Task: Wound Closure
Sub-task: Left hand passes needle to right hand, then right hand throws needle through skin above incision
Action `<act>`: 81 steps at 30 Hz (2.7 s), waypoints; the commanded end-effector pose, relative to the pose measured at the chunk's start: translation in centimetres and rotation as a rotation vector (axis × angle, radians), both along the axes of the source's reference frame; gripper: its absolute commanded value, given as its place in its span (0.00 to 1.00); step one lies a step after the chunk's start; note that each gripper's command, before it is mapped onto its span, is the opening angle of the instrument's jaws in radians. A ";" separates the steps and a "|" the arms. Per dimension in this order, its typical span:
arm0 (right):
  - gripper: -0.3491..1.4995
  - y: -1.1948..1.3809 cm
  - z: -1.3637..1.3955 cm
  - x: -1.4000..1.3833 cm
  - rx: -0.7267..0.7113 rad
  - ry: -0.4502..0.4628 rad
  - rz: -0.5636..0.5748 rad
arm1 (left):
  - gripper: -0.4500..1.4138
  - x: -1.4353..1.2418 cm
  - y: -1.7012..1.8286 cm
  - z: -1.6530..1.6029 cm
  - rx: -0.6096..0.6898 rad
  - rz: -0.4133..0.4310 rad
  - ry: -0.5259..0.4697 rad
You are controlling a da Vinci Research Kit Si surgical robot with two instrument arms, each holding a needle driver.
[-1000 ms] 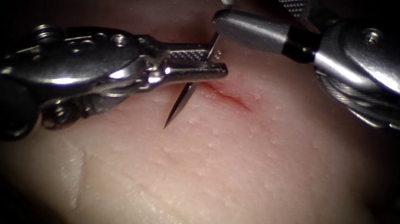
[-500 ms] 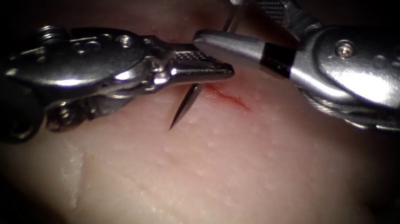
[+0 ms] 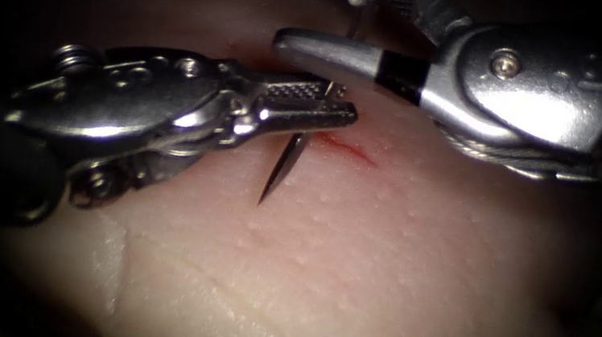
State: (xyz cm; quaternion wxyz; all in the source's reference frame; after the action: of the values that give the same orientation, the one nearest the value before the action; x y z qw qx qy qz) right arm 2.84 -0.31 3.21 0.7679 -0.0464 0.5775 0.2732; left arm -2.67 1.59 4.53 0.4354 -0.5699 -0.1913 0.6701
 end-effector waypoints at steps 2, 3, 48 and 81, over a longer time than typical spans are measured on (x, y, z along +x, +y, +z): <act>0.38 -0.06 0.04 0.06 -0.012 -0.001 -0.010 | 0.00 -0.06 -0.08 0.03 0.003 0.006 -0.012; 0.24 -0.07 0.04 0.05 -0.017 -0.003 -0.013 | 0.00 -0.06 -0.09 0.03 0.003 0.007 -0.013; 0.00 0.57 0.96 0.04 0.006 0.080 -0.069 | 0.27 0.39 -0.48 0.37 -0.128 0.244 0.201; 0.00 0.59 1.54 0.20 -0.020 0.078 -0.123 | 0.00 0.44 -0.42 1.11 -0.148 0.429 0.569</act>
State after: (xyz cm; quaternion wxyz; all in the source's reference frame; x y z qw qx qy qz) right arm 2.98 0.33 4.70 0.7596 -0.0088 0.6115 0.2214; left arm -2.17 1.24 5.59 0.2780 -0.3365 -0.1268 0.8907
